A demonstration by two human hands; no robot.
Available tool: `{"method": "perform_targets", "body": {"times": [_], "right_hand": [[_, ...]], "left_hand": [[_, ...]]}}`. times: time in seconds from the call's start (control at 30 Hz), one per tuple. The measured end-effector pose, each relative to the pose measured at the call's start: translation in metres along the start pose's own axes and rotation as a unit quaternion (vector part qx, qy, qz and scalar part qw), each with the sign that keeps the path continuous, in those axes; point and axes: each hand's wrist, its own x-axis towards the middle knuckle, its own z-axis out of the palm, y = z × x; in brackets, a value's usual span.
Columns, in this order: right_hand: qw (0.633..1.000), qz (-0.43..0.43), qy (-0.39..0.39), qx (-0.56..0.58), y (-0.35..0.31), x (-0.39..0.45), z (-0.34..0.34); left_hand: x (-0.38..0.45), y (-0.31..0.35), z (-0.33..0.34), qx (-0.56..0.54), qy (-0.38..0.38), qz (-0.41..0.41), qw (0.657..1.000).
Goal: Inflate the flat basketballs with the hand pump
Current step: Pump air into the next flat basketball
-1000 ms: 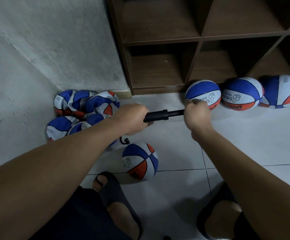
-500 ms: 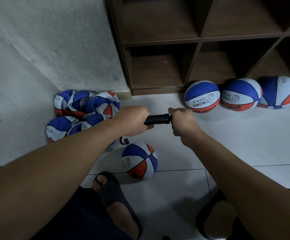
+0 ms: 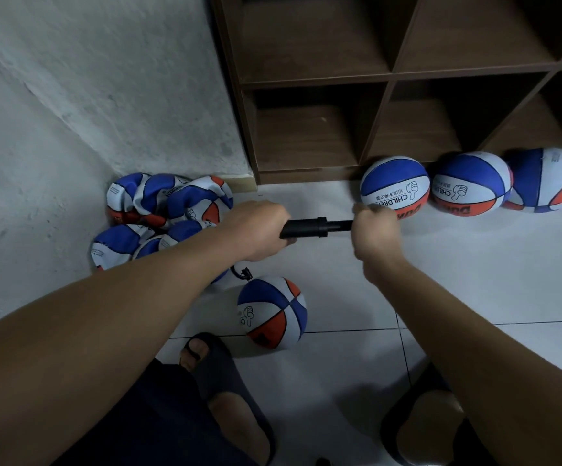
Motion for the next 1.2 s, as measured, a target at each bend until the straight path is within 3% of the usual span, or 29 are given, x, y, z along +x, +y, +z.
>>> {"method": "perform_targets", "body": {"times": [0.2,0.47,0.67,0.83,1.03,1.2], "right_hand": [[0.996,0.058,-0.065,-0.004,0.005,-0.020,0.021],[0.994,0.057,-0.090,0.005,-0.001,-0.003,0.013],[0.999,0.042,0.015,0.019,-0.005,0.032,-0.035],[0.998,0.041,0.041,0.031,-0.004,0.034,-0.037],[0.999,-0.039,-0.010,-0.029,-0.005,-0.002,0.001],[0.998,-0.015,-0.052,-0.038,-0.002,-0.013,0.018]], "left_hand": [[-0.004,0.006,0.002,0.047,0.003,0.030,0.998],[0.000,0.004,0.002,0.010,0.005,0.030,1.000],[0.001,-0.026,0.000,-0.009,0.014,-0.006,1.000],[-0.001,-0.016,0.002,-0.030,0.007,0.002,1.000],[0.001,0.001,0.009,-0.016,0.014,0.004,1.000],[0.001,0.005,0.009,0.013,0.028,0.018,0.999]]}}
